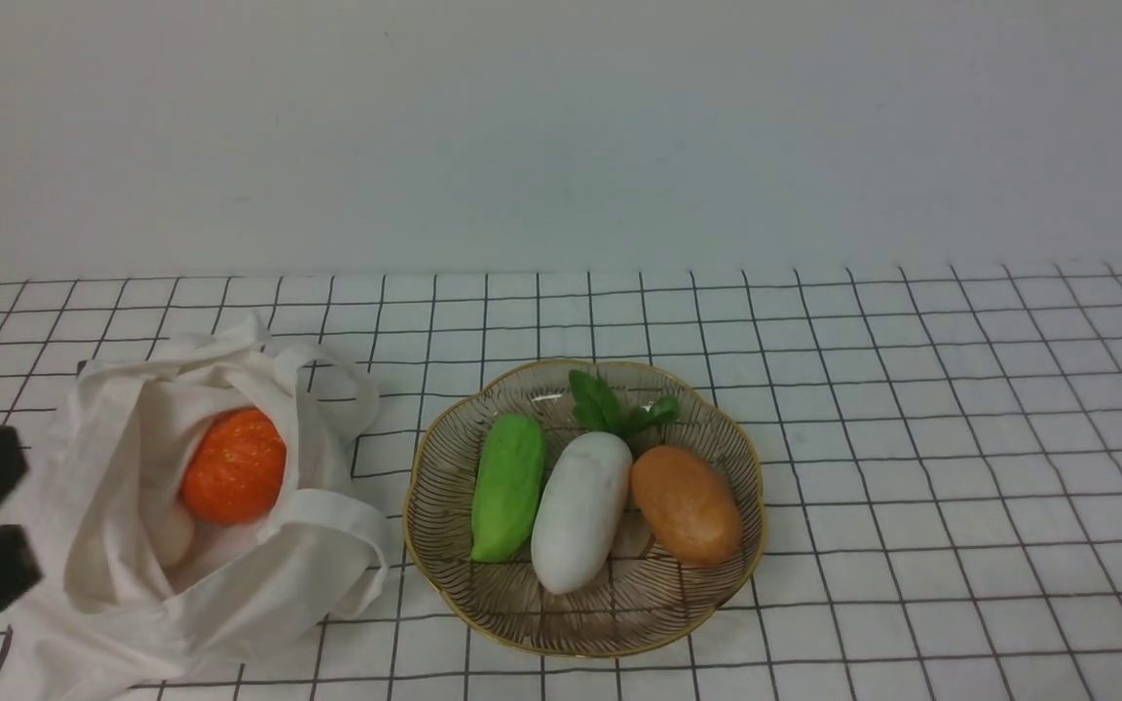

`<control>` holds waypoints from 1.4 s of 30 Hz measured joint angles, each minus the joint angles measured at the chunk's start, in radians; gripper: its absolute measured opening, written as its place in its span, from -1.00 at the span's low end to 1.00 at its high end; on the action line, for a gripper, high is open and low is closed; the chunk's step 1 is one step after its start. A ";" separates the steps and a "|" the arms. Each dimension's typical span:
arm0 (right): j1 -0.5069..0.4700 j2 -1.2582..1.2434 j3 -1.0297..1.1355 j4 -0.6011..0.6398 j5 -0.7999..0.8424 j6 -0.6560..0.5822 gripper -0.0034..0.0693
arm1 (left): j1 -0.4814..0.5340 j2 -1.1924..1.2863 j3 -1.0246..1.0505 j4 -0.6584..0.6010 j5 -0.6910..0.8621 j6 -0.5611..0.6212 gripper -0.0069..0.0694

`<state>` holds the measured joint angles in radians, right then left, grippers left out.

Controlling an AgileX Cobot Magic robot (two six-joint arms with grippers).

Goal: Take vegetables from bag on white checkered tablecloth place on plate.
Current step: 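Reach into the cloth bag and grasp the pumpkin with the left gripper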

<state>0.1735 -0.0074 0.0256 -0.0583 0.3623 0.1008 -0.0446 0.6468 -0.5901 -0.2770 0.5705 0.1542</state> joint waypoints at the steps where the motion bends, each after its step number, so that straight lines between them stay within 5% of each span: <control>1: 0.000 0.000 0.000 0.000 0.000 0.000 -0.94 | 0.000 0.068 -0.029 0.007 0.045 0.014 -0.84; 13: 0.000 0.000 0.000 0.000 0.000 -0.001 -0.94 | -0.011 0.821 -0.433 0.048 0.303 0.253 -0.84; 23: 0.000 0.000 0.000 0.002 0.000 -0.001 -0.94 | -0.094 0.985 -0.508 0.299 0.173 0.147 -0.80; 28: 0.000 0.000 0.000 0.002 0.000 -0.001 -0.94 | -0.095 1.019 -0.508 0.326 0.129 0.143 -0.51; 35: 0.000 0.000 0.000 0.000 0.000 -0.001 -0.94 | -0.097 1.095 -0.509 0.355 0.080 0.143 0.46; 42: 0.000 0.000 0.000 0.000 0.000 -0.001 -0.94 | -0.097 1.150 -0.509 0.428 0.054 0.139 0.65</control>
<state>0.1735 -0.0074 0.0256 -0.0578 0.3623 0.1000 -0.1417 1.7970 -1.0992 0.1513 0.6247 0.2935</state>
